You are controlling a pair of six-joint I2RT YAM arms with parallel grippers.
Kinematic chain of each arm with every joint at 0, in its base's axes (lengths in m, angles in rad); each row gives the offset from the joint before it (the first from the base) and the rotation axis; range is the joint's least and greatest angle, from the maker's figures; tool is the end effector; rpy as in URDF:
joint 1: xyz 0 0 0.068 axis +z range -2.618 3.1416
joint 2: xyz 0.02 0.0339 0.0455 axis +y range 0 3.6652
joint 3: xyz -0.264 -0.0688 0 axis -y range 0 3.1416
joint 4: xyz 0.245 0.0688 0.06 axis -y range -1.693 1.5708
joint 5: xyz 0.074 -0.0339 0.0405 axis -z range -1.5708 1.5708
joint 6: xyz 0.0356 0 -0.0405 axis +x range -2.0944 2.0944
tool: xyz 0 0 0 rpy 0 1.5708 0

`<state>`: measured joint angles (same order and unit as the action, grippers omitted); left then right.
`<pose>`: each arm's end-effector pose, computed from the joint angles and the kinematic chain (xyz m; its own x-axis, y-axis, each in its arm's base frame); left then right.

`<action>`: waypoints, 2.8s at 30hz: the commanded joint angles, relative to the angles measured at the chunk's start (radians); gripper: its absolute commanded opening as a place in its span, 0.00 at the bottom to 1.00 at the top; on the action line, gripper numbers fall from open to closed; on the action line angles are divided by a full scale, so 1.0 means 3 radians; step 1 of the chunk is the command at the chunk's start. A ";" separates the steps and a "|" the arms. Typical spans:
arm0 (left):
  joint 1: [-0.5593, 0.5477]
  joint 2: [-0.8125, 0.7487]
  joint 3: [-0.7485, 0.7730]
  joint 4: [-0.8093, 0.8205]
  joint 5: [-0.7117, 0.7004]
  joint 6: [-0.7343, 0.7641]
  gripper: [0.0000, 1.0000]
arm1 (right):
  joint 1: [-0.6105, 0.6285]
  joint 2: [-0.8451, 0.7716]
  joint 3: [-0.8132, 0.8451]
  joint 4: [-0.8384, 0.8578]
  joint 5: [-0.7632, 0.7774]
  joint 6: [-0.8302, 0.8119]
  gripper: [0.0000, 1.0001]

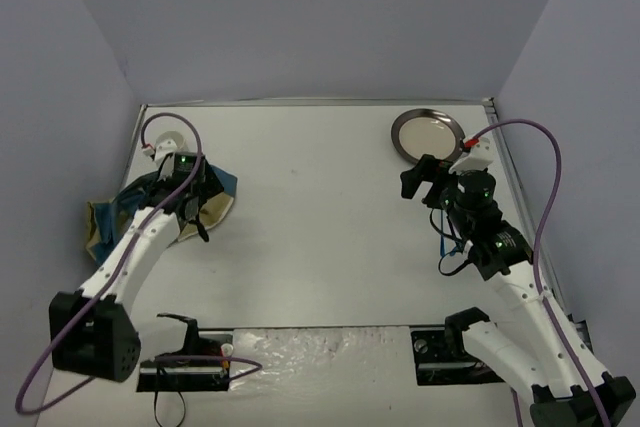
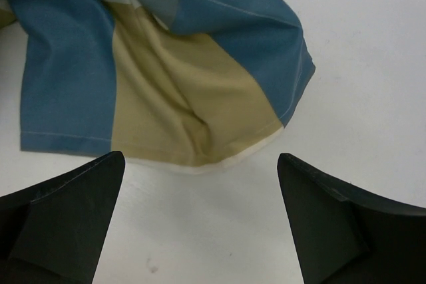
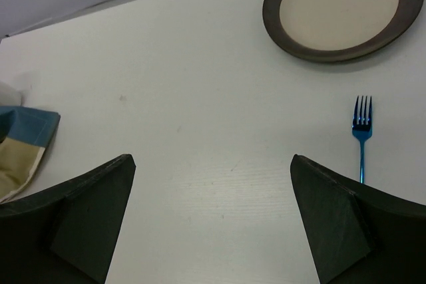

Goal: Set the dinner table for one person

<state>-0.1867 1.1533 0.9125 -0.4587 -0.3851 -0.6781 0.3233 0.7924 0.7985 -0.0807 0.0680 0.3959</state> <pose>0.2453 -0.0327 0.2858 -0.4234 -0.5117 -0.7476 -0.4829 0.8257 -0.2916 0.1795 0.0576 0.3548 -0.1627 0.3513 -0.9220 -0.2059 0.9018 0.3799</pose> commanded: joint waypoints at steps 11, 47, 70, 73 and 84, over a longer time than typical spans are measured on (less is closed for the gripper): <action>0.0006 0.1919 0.1063 0.0769 -0.0143 -0.0320 0.97 | 0.0032 -0.0153 -0.0133 0.0172 -0.0243 0.0060 1.00; -0.2645 0.1099 0.1094 -0.0356 0.0038 -0.0013 0.82 | 0.0075 0.0463 -0.0392 0.0167 -0.0577 0.0005 1.00; -0.1051 0.0314 -0.0629 0.0573 0.0125 -0.0458 0.83 | 0.0772 0.2015 0.0105 0.0564 0.0110 -0.0255 1.00; -0.0910 0.0512 -0.0554 0.0619 0.0183 -0.0398 0.80 | 0.0778 0.2238 0.0278 0.0597 0.0196 -0.0364 0.99; -0.0591 0.0952 -0.0442 0.0723 0.0209 -0.0366 0.73 | 0.0814 0.3446 0.1546 0.0844 -0.0133 -0.1199 0.88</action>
<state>-0.3877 1.4366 0.7383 -0.2963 -0.3162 -0.7906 0.5580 1.7056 1.1102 0.0861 0.0607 0.1732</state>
